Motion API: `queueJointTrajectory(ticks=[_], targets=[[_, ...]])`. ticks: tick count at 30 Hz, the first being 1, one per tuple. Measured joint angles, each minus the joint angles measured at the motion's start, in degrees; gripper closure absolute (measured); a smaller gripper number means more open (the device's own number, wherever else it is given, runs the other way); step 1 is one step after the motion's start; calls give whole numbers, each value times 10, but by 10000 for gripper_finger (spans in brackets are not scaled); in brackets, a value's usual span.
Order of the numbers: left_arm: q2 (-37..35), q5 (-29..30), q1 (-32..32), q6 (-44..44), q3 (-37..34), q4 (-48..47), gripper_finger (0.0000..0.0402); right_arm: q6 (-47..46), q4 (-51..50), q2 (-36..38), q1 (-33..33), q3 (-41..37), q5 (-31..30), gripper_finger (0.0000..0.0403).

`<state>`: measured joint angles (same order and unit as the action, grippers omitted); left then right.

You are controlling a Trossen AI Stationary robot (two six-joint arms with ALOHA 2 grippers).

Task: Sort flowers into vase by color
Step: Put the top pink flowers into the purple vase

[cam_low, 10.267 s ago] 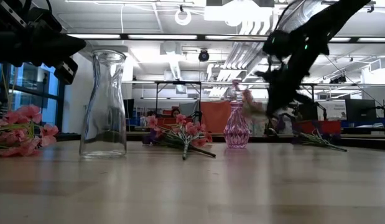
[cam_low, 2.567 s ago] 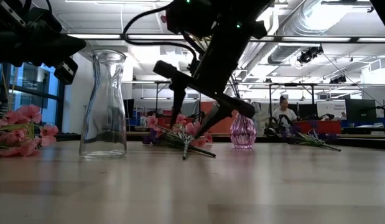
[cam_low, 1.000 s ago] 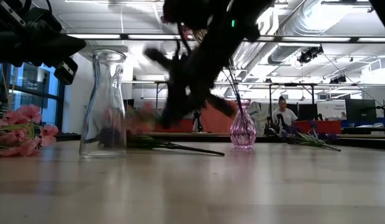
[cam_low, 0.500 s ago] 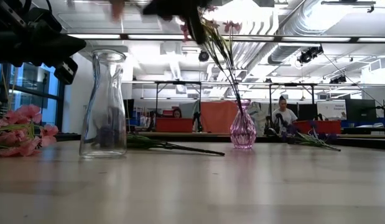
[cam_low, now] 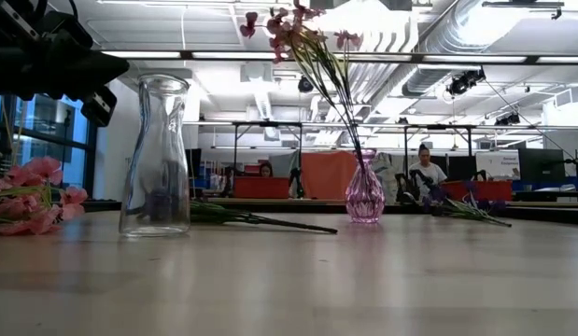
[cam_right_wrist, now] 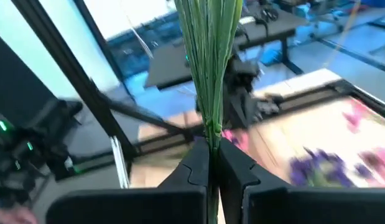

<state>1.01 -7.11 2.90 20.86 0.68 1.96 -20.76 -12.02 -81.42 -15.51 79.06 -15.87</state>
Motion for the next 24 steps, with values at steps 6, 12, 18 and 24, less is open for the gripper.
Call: queueJointTrajectory(ticks=[6, 12, 18, 24], targets=[[0, 0, 0, 0, 0, 0, 401, -94, 13, 127, -50, -159, -90, 402], [0, 0, 0, 0, 0, 0, 401, -44, 258, 252, -86, -349, -191, 402], [0, 0, 0, 0, 0, 0, 401, 131, 597, 290, -52, -518, -238, 402], [0, 0, 0, 0, 0, 0, 401, 137, 711, 260, 43, -604, -239, 402]])
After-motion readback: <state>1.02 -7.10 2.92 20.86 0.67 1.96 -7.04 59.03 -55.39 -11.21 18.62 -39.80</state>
